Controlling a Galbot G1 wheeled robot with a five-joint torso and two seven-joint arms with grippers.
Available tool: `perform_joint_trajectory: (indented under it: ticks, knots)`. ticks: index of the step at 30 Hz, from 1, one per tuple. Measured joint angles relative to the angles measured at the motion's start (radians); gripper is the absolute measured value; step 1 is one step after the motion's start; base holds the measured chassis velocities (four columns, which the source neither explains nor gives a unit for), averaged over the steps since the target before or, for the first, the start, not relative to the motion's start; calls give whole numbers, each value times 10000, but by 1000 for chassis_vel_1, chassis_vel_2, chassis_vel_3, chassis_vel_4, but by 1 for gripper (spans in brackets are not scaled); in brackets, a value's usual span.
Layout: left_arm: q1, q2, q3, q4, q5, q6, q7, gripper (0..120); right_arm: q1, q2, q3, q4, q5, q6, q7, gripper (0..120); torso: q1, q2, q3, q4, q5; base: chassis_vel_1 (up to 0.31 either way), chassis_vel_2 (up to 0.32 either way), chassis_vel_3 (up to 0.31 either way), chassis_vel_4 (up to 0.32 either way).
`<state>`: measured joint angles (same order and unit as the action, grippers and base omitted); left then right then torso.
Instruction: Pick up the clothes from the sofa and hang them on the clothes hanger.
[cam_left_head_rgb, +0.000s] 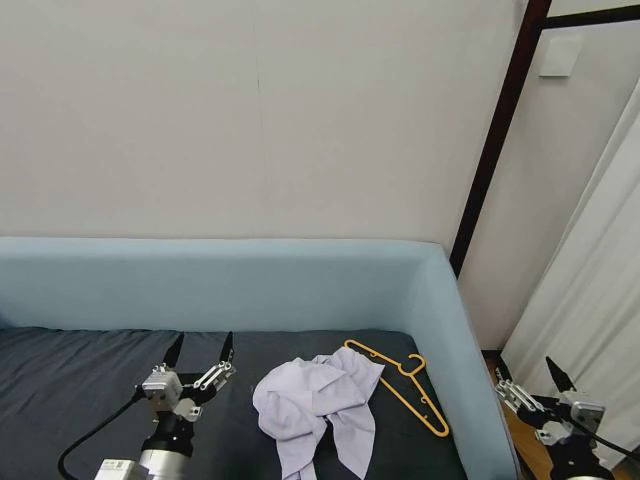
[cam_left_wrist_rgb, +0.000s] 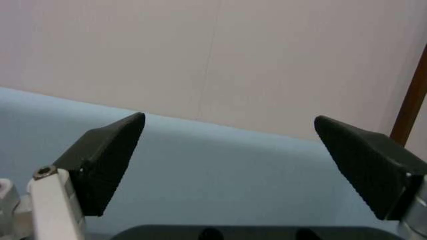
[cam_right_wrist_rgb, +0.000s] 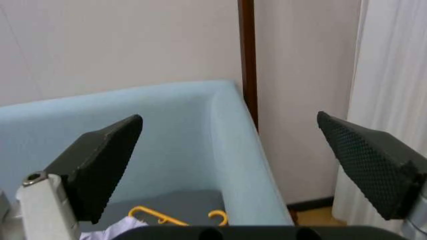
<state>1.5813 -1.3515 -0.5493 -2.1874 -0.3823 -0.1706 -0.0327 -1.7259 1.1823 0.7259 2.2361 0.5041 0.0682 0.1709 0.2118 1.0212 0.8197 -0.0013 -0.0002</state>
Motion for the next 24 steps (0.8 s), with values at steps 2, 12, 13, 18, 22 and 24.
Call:
perform_joint_trajectory:
  ticks: [2, 12, 13, 18, 22, 24]
  knots:
    - [6, 2, 1, 19, 18, 6, -6, 100, 39, -46, -29, -20, 120, -144, 85, 100, 0, 0, 0, 0, 0, 0, 0, 0, 0]
    - [150, 9, -277, 859, 449, -345, -5, 100, 1040, -869, -825, -245, 2690, -2036, 928, 100, 0, 0, 0, 2, 0, 0, 0, 0, 0]
    - [242, -32, -366, 995, 473, -428, 19, 100, 1401, -1013, -1110, -307, 3541, -2543, 1270, 100, 0, 0, 1, 1, -4, 0, 0, 0, 0]
    - [466, -117, -830, 1207, 590, -482, 159, 100, 2913, -1228, -2144, -888, 5946, -4623, 2116, 100, 0, -1, 1, 8, 3, 0, 0, 0, 0]
    - [500, -70, -1618, 1450, 709, -469, 283, 100, 4825, -904, -3408, -2327, 7259, -6297, 2494, 100, 0, 0, 2, 0, 1, 0, 0, 0, 0]
    - [538, -121, -2091, 1875, 970, -587, 284, 100, 6285, -333, -4406, -4038, 7470, -6582, 2633, 100, 1, -1, 2, 5, -5, 0, 0, 0, 0]
